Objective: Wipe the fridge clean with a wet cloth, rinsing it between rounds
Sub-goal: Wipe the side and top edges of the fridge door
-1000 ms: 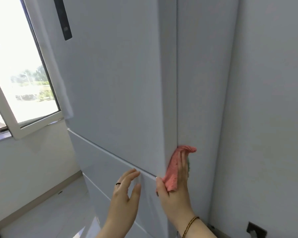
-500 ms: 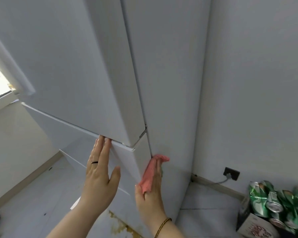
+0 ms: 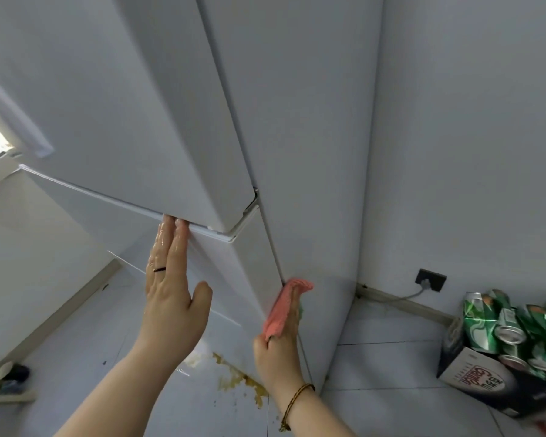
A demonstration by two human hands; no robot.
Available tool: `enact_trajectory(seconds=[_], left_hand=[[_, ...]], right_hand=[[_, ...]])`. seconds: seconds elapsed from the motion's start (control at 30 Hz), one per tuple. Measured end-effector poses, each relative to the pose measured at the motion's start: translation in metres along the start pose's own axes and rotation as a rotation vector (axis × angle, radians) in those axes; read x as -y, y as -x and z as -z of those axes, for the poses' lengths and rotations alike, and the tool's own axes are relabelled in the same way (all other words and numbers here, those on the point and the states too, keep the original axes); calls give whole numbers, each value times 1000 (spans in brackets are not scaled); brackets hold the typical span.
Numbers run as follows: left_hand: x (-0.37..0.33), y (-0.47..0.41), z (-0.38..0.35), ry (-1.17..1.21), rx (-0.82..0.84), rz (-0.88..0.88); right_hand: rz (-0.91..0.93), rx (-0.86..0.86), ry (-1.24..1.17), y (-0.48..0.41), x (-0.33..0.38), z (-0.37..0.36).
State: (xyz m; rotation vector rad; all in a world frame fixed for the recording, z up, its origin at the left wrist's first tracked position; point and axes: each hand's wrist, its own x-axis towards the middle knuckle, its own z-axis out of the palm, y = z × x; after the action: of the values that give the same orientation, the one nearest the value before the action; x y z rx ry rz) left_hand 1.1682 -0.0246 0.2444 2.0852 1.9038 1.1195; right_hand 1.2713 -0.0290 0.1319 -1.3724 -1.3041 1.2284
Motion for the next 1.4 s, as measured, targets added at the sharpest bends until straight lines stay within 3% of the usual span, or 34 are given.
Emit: enact_trajectory(seconds=[0.1,0.23,0.33,0.43,0.53,0.67,0.83,1.13,1.23,1.4], left_hand=[[-1,0,0,7,-1,9],[0,0,3,-1,-13,9],[1,-2,6,5,0,-23],[1,-3,11,4,16,-40],[0,-2,13,29,48,-21],[6,-2,12,54,43,-66],[2,8,4,73,-2,-105],[23,50,-58,-172,-37,-492],[23,56,-74,-312,-11,-602],[38,55,-90,-639,-20,-720]], right_hand=[[142,-8,39,-1,33,-2],[512,-19,6,-1,110,13],[777,-132,-8,-9,152,26],[874,-141,35,-17,154,25],[783,-93,101,-15,115,22],[404,15,62,1,58,16],[282,58,61,-3,26,18],[-171,94,-145,-8,-93,-10],[-183,46,-190,-13,-94,-11],[57,-107,-137,1,-71,-21]])
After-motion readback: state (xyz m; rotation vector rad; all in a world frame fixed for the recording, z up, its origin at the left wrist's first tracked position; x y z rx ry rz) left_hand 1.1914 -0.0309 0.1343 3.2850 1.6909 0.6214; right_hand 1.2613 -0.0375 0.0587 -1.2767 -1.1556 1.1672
